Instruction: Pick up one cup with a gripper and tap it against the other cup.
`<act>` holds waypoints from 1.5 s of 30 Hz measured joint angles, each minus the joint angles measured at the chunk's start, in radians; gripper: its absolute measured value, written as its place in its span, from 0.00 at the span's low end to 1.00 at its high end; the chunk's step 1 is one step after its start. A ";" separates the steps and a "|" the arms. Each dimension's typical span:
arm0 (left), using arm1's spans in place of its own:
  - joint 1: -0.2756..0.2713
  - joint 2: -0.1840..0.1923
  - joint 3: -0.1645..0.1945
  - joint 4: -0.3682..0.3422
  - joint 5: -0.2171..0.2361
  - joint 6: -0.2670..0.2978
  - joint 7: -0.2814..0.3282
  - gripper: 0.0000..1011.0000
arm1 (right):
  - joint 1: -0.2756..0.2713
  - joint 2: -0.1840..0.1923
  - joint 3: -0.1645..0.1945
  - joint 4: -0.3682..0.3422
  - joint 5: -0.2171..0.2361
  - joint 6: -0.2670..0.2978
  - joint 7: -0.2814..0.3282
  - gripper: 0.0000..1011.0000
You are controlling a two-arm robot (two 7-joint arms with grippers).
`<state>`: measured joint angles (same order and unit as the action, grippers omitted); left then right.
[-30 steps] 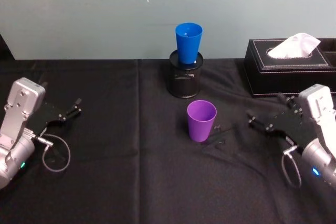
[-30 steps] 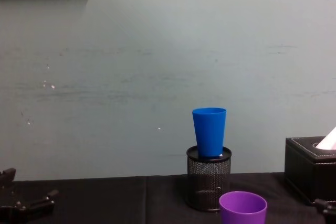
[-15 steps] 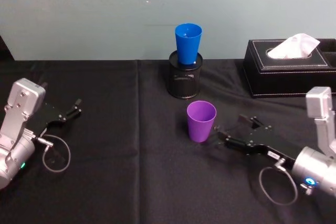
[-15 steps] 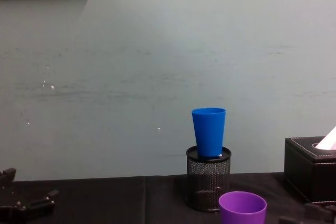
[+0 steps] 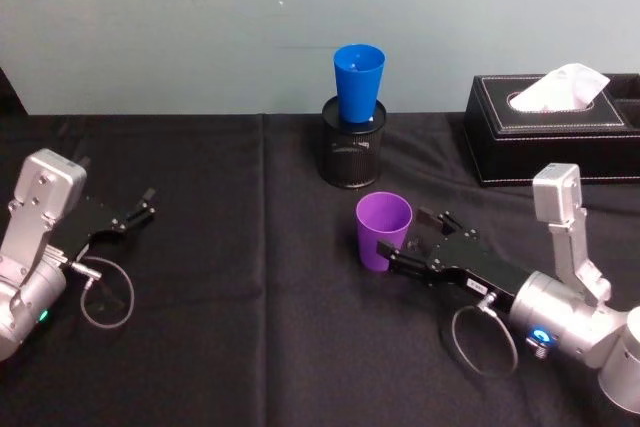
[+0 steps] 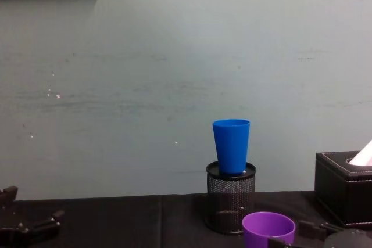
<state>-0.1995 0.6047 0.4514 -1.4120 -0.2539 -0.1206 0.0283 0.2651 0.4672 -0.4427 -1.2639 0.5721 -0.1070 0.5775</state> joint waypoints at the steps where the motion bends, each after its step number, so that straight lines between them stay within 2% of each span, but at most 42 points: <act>1: 0.000 0.000 0.000 0.000 0.000 0.000 0.000 0.99 | 0.004 -0.007 0.000 0.010 -0.004 -0.005 -0.002 0.99; 9: 0.000 0.000 0.000 0.000 0.000 0.000 0.000 0.99 | 0.042 -0.070 -0.008 0.090 -0.051 -0.053 -0.002 0.99; 17: 0.000 0.000 0.000 0.000 0.000 0.000 0.000 0.99 | 0.077 -0.113 -0.015 0.164 -0.089 -0.085 0.004 0.99; 23: 0.000 0.000 0.000 0.000 0.000 0.000 0.000 0.99 | 0.096 -0.142 -0.006 0.214 -0.107 -0.126 0.013 0.99; 34: 0.000 0.000 0.000 0.000 0.000 0.000 0.000 0.99 | 0.099 -0.162 0.020 0.230 -0.124 -0.153 0.018 0.98; 36: 0.000 0.000 0.000 0.000 0.000 0.000 0.000 0.99 | 0.098 -0.163 0.022 0.229 -0.129 -0.153 0.018 0.96; 41: 0.000 0.000 0.000 0.000 0.000 0.000 0.000 0.99 | 0.092 -0.160 0.027 0.212 -0.152 -0.132 0.015 0.81; 45: 0.000 0.000 0.000 0.000 0.000 0.000 0.000 0.99 | 0.090 -0.157 0.029 0.204 -0.161 -0.124 0.014 0.77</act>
<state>-0.1995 0.6047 0.4514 -1.4120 -0.2539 -0.1206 0.0283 0.3553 0.3097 -0.4139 -1.0595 0.4113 -0.2315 0.5910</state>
